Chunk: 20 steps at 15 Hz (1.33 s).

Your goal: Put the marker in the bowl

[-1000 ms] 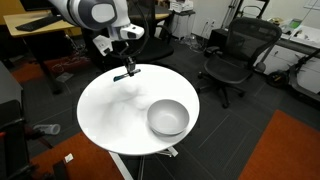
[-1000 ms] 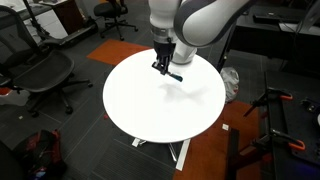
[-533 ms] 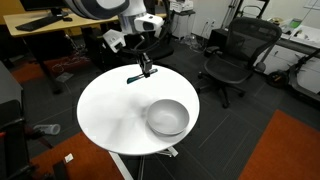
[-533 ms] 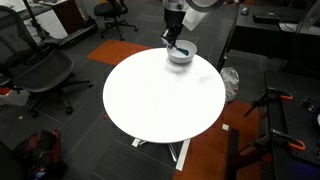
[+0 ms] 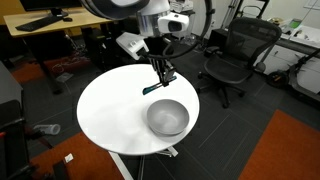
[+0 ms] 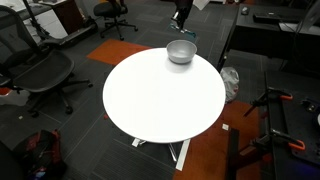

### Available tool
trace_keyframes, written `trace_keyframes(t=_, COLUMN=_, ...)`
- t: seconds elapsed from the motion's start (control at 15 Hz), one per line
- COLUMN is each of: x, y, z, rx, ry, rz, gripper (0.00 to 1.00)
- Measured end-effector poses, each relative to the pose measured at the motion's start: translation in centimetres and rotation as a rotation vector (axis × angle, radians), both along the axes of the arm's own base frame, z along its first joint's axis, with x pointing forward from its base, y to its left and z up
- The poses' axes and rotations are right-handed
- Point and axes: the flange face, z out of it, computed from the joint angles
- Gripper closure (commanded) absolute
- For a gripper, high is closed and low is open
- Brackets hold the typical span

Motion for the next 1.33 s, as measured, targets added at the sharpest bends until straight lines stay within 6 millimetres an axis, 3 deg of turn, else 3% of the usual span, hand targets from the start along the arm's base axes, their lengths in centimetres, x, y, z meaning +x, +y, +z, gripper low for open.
trace_keyframes(t=0.27, x=0.6, y=-3.1, z=-0.1, rx=0.006, ry=0.019, rz=0.035, gripper=0.95)
trace_keyframes(t=0.53, x=1.3, y=-5.4, z=-2.0, rx=0.031, ry=0.046, rz=0.049, gripper=0.95)
trace_keyframes(t=1.0, x=2.5, y=-6.4, z=-5.7, rx=0.069, ry=0.107, rz=0.062, gripper=0.95)
trace_keyframes(t=1.07, x=2.7, y=-6.3, z=-6.0, rx=0.073, ry=0.116, rz=0.064, gripper=0.82)
trace_keyframes(t=1.13, x=2.9, y=-6.2, z=-6.4, rx=0.076, ry=0.124, rz=0.065, gripper=0.56)
trace_keyframes(t=1.2, x=3.1, y=-6.1, z=-6.7, rx=0.079, ry=0.132, rz=0.066, gripper=0.55)
trace_keyframes(t=1.33, x=3.3, y=-6.1, z=-7.1, rx=0.083, ry=0.147, rz=0.066, gripper=0.42)
